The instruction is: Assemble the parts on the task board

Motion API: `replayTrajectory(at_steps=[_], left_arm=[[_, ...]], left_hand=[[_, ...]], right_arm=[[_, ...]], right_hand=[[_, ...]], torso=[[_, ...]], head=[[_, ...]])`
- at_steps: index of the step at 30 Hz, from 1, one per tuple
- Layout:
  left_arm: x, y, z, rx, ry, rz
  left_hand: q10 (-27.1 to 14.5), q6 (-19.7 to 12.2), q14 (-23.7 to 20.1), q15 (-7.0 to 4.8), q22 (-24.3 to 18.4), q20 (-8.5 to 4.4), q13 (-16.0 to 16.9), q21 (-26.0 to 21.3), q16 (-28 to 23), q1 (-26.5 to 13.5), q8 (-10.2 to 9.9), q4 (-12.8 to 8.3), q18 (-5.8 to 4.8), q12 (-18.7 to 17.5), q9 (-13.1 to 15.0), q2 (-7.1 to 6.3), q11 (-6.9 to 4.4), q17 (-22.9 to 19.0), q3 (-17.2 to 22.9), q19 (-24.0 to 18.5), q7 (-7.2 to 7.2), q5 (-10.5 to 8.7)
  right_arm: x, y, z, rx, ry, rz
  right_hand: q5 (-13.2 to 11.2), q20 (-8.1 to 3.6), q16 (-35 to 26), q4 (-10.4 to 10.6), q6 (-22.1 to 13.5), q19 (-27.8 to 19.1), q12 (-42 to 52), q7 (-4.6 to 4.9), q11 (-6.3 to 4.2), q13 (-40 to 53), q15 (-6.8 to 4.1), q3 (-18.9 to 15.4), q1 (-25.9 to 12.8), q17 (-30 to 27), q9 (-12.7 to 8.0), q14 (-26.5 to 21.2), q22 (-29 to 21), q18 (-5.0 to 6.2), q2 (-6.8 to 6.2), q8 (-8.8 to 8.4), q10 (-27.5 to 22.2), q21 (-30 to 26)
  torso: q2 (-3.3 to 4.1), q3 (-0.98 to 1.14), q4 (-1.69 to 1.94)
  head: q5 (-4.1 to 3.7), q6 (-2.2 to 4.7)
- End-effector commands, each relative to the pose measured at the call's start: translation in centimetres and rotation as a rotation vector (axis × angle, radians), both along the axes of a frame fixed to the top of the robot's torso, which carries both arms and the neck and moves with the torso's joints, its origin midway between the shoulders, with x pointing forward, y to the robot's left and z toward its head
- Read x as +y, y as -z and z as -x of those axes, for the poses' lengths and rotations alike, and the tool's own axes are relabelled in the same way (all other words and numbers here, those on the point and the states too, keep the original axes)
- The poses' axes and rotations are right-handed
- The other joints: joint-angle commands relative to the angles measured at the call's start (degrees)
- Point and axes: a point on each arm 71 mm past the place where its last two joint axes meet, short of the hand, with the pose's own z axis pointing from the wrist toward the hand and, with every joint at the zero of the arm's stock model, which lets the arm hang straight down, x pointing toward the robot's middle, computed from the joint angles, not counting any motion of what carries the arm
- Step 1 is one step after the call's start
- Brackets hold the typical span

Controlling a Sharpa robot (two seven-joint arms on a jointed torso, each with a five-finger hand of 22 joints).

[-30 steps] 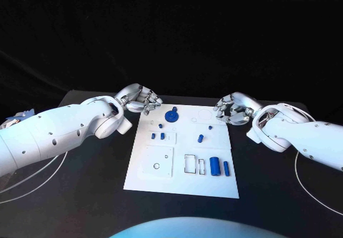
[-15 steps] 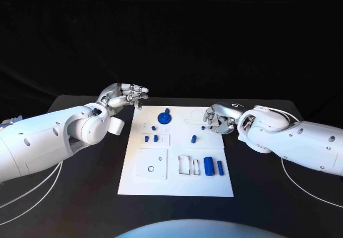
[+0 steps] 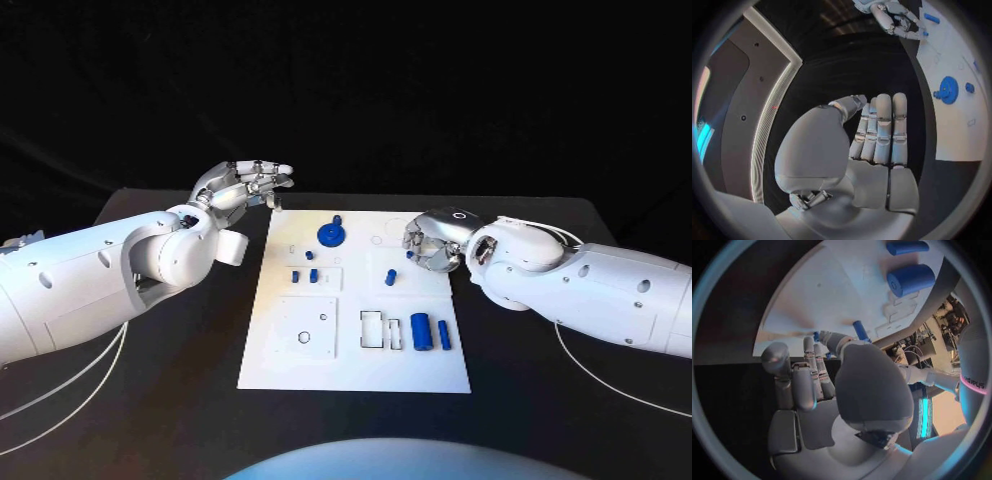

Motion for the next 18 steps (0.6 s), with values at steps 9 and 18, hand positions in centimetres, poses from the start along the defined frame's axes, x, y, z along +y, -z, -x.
replayTrajectory(at_steps=[9, 18], left_arm=[[-0.08, -0.15, 0.05, -0.003, 0.012, 0.036], [-0.03, -0.1, 0.06, 0.004, 0.013, 0.033]], left_hand=[[-0.7, -0.5, -0.5, -0.1, -0.2, -0.14, 0.1, -0.5, -0.5, -0.7, -0.1, -0.2, 0.32, 0.5, 0.0, 0.0, 0.12, -0.1, -0.4, -0.2, 0.14, -0.04], [-0.9, -0.6, -0.5, -0.06, -0.2, -0.12, 0.1, -0.6, -0.5, -0.8, -0.1, -0.2, 0.32, 0.5, 0.0, -0.03, 0.17, -0.1, -0.4, -0.2, 0.19, -0.06]], right_arm=[[0.33, 0.89, -0.09, 0.002, 0.019, 0.047], [0.44, 1.3, -0.25, 0.004, 0.028, 0.062]], right_hand=[[-1.7, -0.78, 0.9, -1.6, 2.6, 2.0, -0.4, -0.91, -0.86, -0.5, -1.05, 1.6, 0.0, 1.2, 0.5, 1.8, 2.4, -1.2, 2.15, 0.41, 2.9, 3.2], [-1.9, -0.84, 0.9, -1.7, 2.8, 2.1, -0.5, -0.98, -0.93, -0.6, -1.1, 1.8, -0.1, 1.3, 0.5, 1.9, 2.6, -1.26, 2.39, 0.43, 3.1, 3.4]], torso=[[-0.07, 0.08, -0.14], [-0.04, 0.1, -0.08]], head=[[0.13, -0.25], [0.07, -0.38]])
